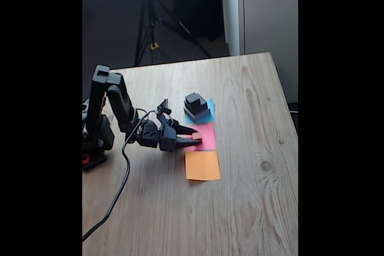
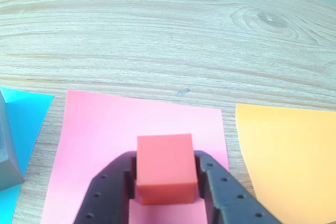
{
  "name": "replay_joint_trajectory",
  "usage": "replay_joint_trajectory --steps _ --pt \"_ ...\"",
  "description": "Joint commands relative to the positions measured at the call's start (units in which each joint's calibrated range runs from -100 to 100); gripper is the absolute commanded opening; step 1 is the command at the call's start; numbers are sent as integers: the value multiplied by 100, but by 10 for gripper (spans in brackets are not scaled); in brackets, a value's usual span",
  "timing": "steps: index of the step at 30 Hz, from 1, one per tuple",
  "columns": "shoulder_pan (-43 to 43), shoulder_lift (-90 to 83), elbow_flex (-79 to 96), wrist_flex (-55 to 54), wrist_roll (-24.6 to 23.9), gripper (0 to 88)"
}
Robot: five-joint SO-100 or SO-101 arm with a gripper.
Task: Tower of hanoi
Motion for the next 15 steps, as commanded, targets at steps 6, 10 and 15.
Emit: replay_joint_trajectory --steps 6,10,15 --pt "-165 -960 197 615 69 19" --pt "-207 -2194 125 1967 69 21" --pt "-290 -3950 -339 4476 69 18"
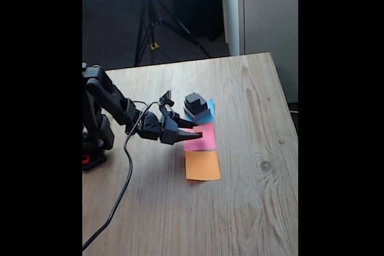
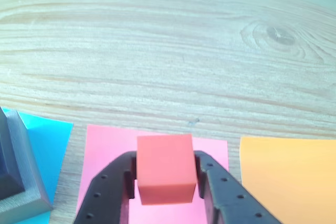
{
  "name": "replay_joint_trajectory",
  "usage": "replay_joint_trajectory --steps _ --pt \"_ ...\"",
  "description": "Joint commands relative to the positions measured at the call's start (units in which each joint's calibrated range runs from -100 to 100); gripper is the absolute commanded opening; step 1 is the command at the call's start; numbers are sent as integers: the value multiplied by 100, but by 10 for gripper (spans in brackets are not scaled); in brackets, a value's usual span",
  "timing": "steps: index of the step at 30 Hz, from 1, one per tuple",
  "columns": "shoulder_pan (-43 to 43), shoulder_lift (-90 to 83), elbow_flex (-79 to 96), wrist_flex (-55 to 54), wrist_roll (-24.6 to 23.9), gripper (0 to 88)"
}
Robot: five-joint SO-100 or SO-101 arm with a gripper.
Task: Tower of hanoi
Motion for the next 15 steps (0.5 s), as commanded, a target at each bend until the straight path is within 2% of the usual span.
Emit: replay_joint_trajectory --steps 1,5,11,15 --pt "-111 -1615 -628 2266 69 18" --pt "-211 -2864 -1809 5269 -148 27" --pt "-537 -3553 -3855 8159 -700 18" --pt "-804 -3462 -5500 9697 -1051 15"
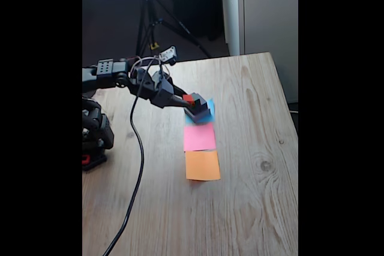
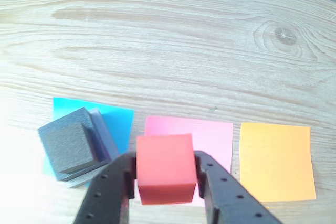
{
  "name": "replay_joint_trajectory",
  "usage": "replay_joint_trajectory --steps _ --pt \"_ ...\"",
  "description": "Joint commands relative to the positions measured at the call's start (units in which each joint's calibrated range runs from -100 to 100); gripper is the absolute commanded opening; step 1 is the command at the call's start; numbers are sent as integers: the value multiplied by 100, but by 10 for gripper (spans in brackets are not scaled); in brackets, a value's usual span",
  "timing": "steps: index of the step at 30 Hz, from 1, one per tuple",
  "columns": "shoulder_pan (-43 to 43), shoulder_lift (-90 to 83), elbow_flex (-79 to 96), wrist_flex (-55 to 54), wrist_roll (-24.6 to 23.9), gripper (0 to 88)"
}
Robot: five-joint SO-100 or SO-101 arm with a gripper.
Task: Tower of hanoi
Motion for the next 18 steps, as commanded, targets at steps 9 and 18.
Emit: replay_joint_trajectory --steps 9,18 --pt "-780 199 -5000 3914 -402 12" --pt "-1156 -96 -5036 4157 -636 12"
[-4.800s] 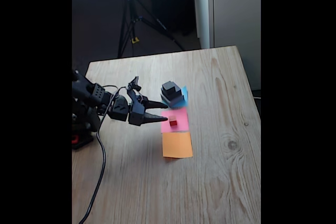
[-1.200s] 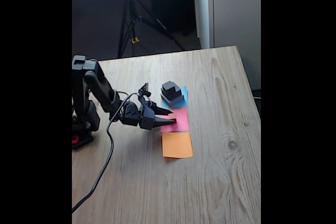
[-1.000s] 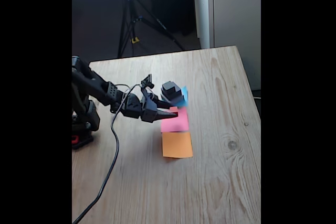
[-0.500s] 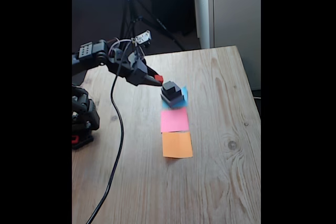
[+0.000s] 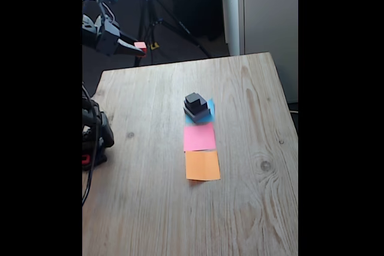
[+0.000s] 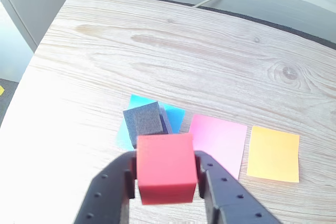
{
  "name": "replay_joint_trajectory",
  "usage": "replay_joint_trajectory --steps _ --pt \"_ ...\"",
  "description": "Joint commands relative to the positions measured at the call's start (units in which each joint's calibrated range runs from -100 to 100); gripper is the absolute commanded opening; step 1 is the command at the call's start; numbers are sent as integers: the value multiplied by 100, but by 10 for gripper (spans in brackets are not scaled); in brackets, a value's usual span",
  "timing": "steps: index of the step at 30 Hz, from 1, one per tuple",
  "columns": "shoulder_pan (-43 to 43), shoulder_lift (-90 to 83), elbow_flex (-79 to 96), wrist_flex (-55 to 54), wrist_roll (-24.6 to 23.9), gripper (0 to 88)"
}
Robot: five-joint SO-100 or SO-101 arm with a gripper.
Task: Tower of hanoi
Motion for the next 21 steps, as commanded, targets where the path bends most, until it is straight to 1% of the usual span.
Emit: replay_joint_trajectory --steps 1,3,8,9,11,12,15,17,21 --pt "-72 -297 745 -522 -272 12" --pt "-72 -630 1972 -1444 -222 12" --pt "-64 -1576 5027 -3767 364 17" --pt "-80 -1773 5599 -4237 564 18" --pt "-131 -2023 6518 -5030 715 19" --pt "-147 -2053 6890 -5402 782 19" --pt "-214 -1849 7563 -6382 765 20" --pt "-256 -1599 8081 -7401 765 21" --pt "-398 -918 8881 -9190 949 20"
